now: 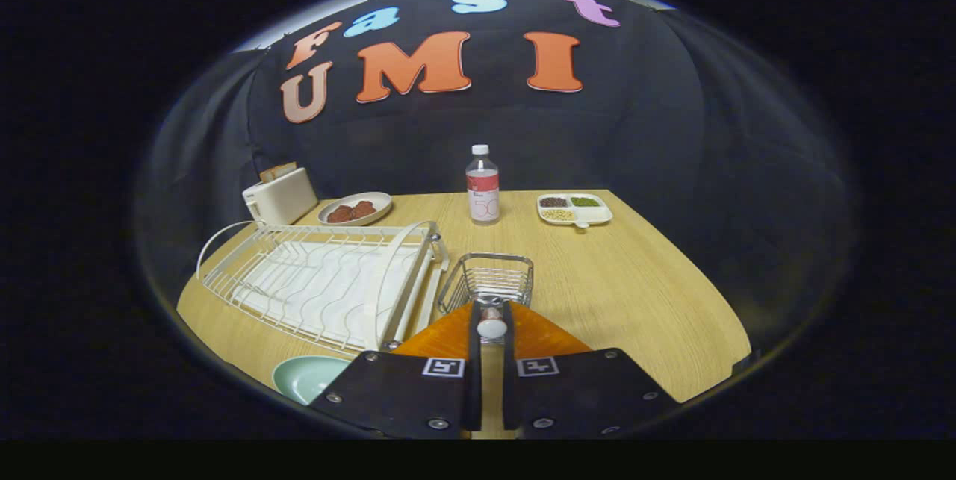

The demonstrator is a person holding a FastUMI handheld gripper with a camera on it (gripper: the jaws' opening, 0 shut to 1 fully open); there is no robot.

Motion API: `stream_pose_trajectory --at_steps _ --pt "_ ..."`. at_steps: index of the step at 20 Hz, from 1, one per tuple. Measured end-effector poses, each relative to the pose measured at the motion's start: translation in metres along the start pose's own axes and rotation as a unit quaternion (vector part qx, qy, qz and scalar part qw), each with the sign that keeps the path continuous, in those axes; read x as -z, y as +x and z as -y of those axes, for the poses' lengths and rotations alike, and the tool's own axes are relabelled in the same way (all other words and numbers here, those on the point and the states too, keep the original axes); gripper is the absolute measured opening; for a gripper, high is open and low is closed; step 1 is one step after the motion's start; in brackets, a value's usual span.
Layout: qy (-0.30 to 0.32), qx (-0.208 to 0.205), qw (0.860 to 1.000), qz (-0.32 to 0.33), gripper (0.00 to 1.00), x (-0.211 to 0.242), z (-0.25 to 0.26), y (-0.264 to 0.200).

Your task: Take the plate from the dish rack, then take the spoon from the basket and place it into the plate.

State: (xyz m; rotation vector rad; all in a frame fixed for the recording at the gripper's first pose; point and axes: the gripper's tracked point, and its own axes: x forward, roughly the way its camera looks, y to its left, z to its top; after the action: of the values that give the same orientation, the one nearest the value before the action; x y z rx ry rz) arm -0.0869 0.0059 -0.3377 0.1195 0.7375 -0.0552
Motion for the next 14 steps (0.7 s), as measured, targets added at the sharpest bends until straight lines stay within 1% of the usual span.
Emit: stream_pose_trajectory --at_steps 9,14 --pt "-0.008 -0.008 1.000 0.011 0.11 -0.040 0.010 -0.045" --pt "-0.011 -0.021 0.999 0.038 0.11 -0.065 0.006 -0.079"
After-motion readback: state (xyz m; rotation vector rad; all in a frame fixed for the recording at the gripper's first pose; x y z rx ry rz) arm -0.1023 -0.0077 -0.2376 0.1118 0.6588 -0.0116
